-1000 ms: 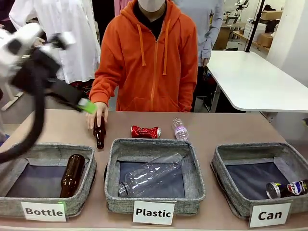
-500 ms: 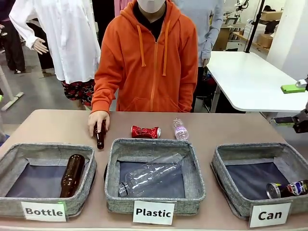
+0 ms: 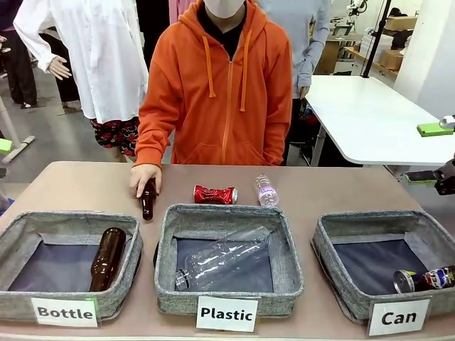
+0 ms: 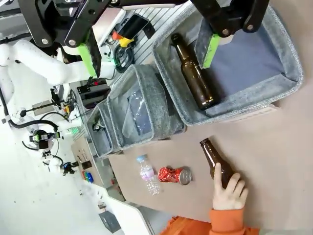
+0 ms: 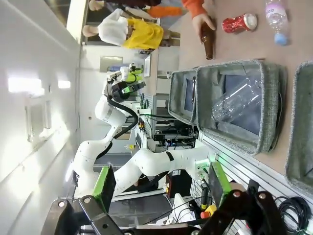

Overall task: Sort the can waste into the basket.
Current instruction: Pick up the can waste from the table and place it in the right Fabric basket.

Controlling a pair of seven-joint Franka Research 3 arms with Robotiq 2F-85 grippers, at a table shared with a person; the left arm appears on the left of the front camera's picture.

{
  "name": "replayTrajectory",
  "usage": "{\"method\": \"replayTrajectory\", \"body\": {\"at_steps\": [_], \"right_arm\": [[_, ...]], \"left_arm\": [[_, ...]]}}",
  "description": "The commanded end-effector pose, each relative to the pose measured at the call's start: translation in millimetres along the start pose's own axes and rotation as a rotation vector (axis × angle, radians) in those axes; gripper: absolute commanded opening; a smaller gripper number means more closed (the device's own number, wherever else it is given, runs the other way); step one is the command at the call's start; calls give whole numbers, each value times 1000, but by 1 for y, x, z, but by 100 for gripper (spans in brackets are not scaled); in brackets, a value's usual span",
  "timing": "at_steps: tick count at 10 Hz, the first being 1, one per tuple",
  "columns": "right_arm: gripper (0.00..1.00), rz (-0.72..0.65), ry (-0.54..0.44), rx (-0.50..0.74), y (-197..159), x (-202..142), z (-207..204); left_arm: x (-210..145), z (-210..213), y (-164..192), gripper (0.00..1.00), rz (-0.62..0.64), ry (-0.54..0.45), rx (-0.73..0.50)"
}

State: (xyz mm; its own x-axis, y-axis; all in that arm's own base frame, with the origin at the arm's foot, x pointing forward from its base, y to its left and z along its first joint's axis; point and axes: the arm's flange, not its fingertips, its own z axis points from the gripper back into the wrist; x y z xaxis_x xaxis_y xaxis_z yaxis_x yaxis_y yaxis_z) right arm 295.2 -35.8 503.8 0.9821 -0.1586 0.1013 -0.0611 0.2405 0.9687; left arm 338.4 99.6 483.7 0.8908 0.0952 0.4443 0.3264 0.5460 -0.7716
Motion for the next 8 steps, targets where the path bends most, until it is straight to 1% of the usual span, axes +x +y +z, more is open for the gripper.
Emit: {"method": "replayTrajectory", "body": {"at_steps": [1, 3, 5, 6, 7, 8], "right_arm": [[100, -3, 8, 4, 1, -1, -2], [100, -3, 8, 4, 1, -1, -2], [100, -3, 8, 4, 1, -1, -2], [100, -3, 8, 4, 1, -1, -2], [100, -3, 8, 4, 1, -1, -2], [100, -3, 8, 4, 1, -1, -2]], "left_arm": [[-3, 7, 1, 100, -4, 9, 1], [0, 1, 0, 100, 0, -1, 1], [14, -17, -3, 100, -1, 155, -60], [23, -17, 0, 100, 25, 169, -64], [29, -8, 4, 100, 45, 180, -77], [36, 10, 14, 100, 57, 155, -79]]}}
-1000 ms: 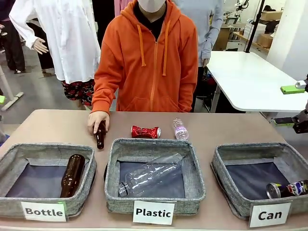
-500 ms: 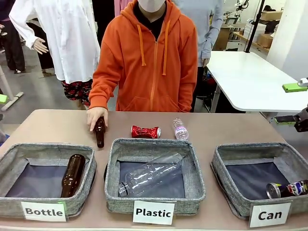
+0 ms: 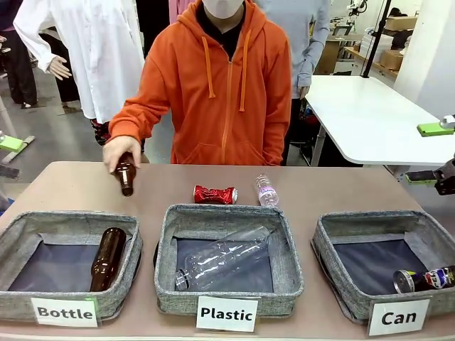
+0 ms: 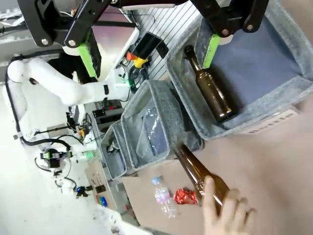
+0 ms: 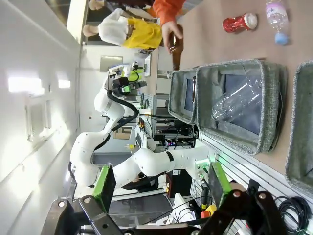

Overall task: Sort the can waste into the basket.
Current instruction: Pick up the can waste from the table and place it in the right Fabric basket.

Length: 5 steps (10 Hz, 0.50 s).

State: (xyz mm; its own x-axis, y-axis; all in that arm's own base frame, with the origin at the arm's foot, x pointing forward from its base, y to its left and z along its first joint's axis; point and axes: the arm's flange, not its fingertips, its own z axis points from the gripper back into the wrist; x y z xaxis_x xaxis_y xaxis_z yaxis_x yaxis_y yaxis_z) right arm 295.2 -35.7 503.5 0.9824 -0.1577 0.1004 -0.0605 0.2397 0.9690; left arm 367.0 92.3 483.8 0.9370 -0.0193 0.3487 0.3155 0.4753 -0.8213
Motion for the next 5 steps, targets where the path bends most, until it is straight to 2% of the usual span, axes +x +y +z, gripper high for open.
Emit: {"method": "replayTrajectory", "body": {"at_steps": [1, 3, 5], "right_arm": [[100, -2, 7, 3, 1, -1, -1], [100, -2, 7, 3, 1, -1, -1], [100, -2, 7, 3, 1, -1, -1]], "left_arm": [[8, 61, 16, 100, 37, 18, -64], [-18, 170, 39, 100, 101, -204, -80], [-66, 249, 55, 100, 179, -450, -87]]}}
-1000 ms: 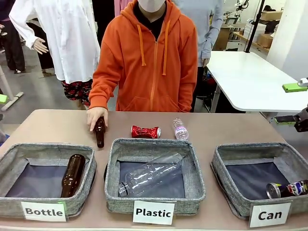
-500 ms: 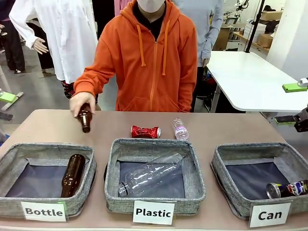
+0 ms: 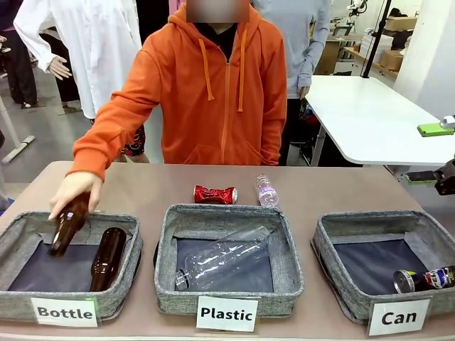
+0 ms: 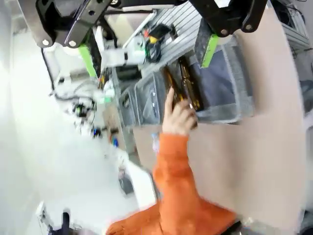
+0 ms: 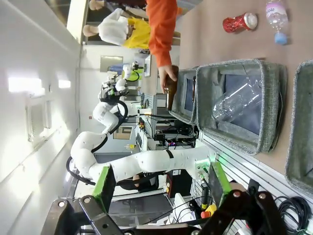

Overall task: Sort the can waste into the basket.
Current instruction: Pick up the can waste from the table and place it in the right Fabric basket.

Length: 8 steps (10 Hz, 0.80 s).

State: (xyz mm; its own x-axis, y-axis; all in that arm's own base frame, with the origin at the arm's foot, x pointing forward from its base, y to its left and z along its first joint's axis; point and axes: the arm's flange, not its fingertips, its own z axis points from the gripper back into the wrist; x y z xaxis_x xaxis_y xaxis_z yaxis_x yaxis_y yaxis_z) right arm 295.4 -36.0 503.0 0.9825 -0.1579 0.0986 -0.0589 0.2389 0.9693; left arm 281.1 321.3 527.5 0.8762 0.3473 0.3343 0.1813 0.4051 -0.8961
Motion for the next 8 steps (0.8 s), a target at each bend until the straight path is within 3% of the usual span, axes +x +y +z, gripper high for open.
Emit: {"method": "replayTrajectory", "body": {"at_steps": [1, 4, 7, 8], "right_arm": [[100, -1, 7, 3, 2, -1, -2], [100, -1, 7, 3, 2, -1, -2], [100, -1, 7, 3, 2, -1, -2], [100, -1, 7, 3, 2, -1, -2]], "left_arm": [[-9, 39, 18, 100, 20, -175, -111], [-24, 40, 38, 100, 45, -199, -136], [-15, -1, 11, 100, 1, -116, -111], [-16, -34, -5, 100, -38, -29, -77]]}}
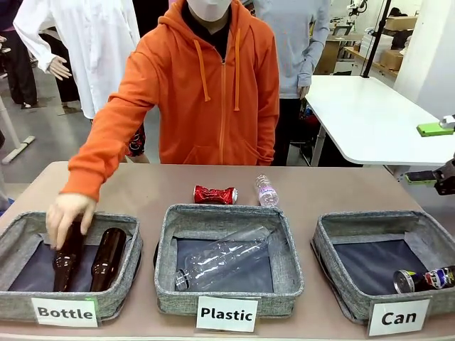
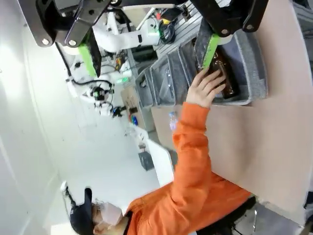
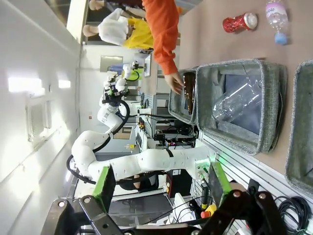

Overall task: Sort the can waste into the basket.
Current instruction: Pick up the can waste from the table and place it in the right Fabric basket.

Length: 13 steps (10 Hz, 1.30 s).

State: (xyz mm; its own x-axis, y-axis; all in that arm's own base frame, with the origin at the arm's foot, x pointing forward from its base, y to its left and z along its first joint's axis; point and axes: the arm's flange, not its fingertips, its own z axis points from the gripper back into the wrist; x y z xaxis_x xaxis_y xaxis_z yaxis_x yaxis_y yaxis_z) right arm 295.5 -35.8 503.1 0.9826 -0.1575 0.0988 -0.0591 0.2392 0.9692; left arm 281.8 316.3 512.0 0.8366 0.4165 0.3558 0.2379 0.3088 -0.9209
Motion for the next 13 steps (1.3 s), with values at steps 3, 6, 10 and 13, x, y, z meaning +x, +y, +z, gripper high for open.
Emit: {"method": "replayTrajectory", "body": {"at_steps": [3, 6, 10, 13], "right_arm": [[100, -1, 7, 3, 1, -1, -1], [100, -1, 7, 3, 1, -1, -1], [100, -1, 7, 3, 1, -1, -1], [100, -1, 7, 3, 1, -1, -1]], "left_arm": [[-18, -158, -28, 100, -148, 327, 164], [-39, -273, -15, 100, -220, 480, 309], [-45, -292, -16, 100, -236, 487, 297], [-45, -292, -16, 100, -236, 487, 297]]}}
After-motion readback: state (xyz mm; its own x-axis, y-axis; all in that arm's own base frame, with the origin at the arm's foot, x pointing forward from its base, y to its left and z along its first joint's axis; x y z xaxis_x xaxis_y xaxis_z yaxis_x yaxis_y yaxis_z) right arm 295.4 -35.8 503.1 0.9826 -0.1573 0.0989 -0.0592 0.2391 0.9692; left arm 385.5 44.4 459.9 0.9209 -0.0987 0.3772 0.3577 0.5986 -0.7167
